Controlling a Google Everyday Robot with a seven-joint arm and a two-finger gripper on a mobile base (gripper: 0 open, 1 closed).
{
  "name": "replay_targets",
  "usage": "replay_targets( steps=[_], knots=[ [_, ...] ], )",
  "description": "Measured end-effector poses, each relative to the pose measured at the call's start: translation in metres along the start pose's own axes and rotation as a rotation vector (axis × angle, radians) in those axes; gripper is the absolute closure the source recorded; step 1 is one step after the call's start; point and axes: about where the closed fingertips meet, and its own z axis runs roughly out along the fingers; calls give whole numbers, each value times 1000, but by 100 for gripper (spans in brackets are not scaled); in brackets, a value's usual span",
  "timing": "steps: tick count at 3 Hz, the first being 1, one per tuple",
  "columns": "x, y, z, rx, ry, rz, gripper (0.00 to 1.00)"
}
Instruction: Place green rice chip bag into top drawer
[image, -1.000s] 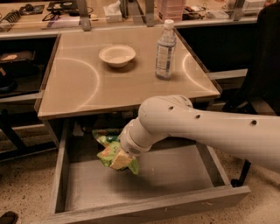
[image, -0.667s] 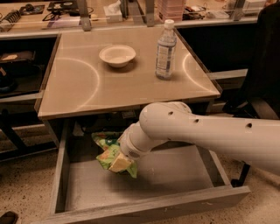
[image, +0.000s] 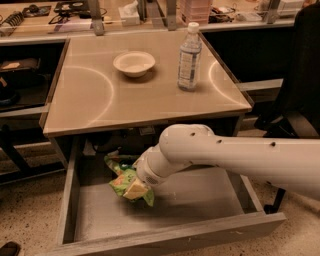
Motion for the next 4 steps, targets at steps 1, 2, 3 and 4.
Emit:
replay_targets(
  steps=[1,2,3,4],
  knots=[
    [0,0,0,-1,0,0,81],
    [0,0,0,-1,0,0,58],
    [0,0,0,-1,0,0,35],
    [0,0,0,-1,0,0,11]
  ],
)
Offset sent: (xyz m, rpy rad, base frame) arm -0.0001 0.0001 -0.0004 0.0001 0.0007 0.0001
